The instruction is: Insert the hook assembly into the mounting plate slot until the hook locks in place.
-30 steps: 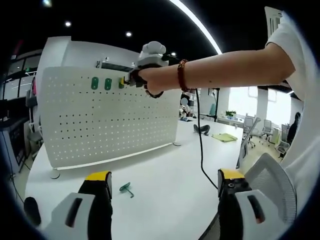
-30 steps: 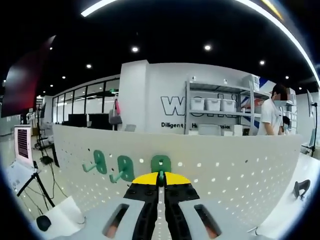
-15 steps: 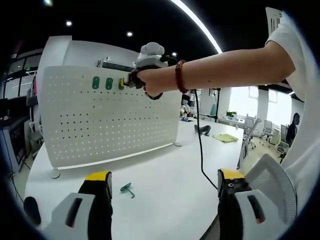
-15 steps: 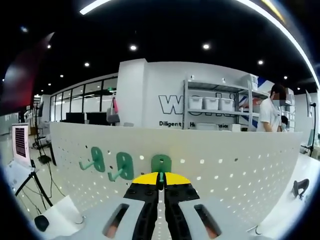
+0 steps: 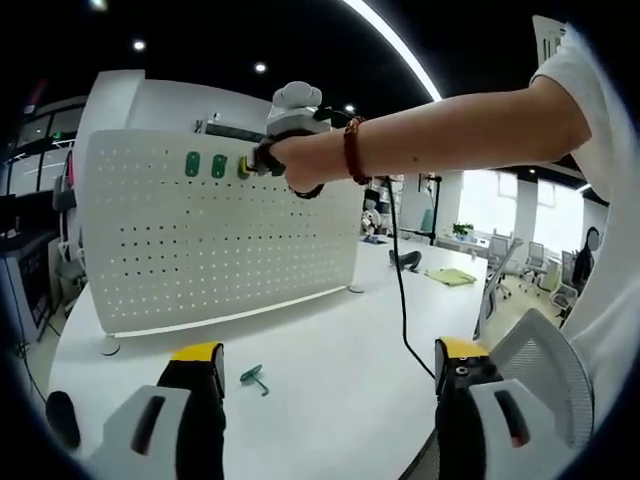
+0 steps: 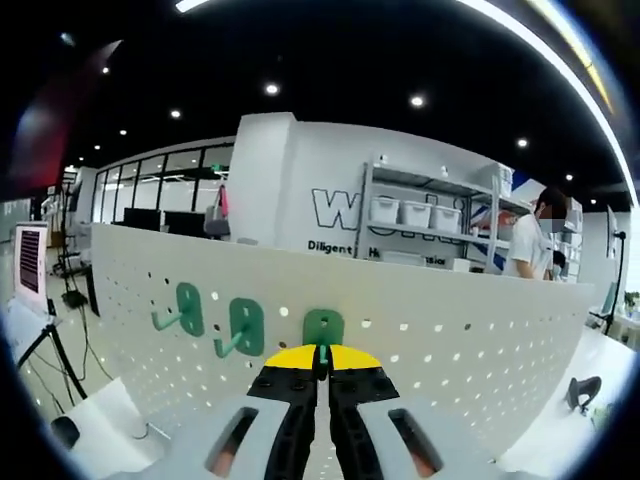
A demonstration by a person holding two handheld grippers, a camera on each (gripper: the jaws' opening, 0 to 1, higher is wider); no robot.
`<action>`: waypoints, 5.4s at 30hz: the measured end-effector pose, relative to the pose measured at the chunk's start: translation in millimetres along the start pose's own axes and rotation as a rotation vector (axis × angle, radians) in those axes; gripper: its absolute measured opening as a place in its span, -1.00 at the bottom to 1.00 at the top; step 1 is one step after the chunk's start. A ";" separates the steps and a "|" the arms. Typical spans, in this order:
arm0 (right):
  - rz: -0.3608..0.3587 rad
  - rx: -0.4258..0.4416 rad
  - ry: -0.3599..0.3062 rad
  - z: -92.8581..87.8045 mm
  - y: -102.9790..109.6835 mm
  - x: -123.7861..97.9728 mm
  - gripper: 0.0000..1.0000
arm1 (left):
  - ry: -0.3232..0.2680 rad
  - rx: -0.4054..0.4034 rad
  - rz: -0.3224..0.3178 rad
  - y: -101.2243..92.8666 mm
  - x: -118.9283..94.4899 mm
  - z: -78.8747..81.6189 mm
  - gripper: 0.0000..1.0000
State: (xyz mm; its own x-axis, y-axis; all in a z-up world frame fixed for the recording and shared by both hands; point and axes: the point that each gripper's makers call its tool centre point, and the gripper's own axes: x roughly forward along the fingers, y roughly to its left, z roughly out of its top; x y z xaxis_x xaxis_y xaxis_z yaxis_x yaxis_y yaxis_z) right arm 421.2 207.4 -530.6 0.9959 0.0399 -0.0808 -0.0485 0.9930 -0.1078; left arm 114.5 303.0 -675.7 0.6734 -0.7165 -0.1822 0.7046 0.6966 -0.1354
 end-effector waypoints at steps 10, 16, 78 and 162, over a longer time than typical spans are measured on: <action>-0.001 0.010 -0.001 -1.8 -0.1 0.7 -0.97 | 0.000 -0.005 -0.001 1.1 0.1 -0.5 0.77; 0.011 0.003 -0.002 -1.9 0.8 -0.4 -0.96 | -0.002 -0.003 -0.005 0.1 1.5 0.2 0.77; 0.252 -0.020 0.059 -80.5 12.6 -65.7 -0.67 | 0.034 -0.024 -0.027 -6.8 16.4 -5.7 0.73; 0.423 0.003 0.057 -117.2 -0.4 -164.3 -0.15 | 0.220 -0.040 0.024 62.4 80.3 -48.1 0.02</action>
State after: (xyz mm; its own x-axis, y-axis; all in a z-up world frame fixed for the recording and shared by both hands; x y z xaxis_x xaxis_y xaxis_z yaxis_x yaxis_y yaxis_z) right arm 248.7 187.5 -633.4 0.8825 0.4378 -0.1718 -0.4517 0.8907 -0.0510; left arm 201.8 290.7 -745.6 0.6217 -0.6771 -0.3936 0.6765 0.7175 -0.1659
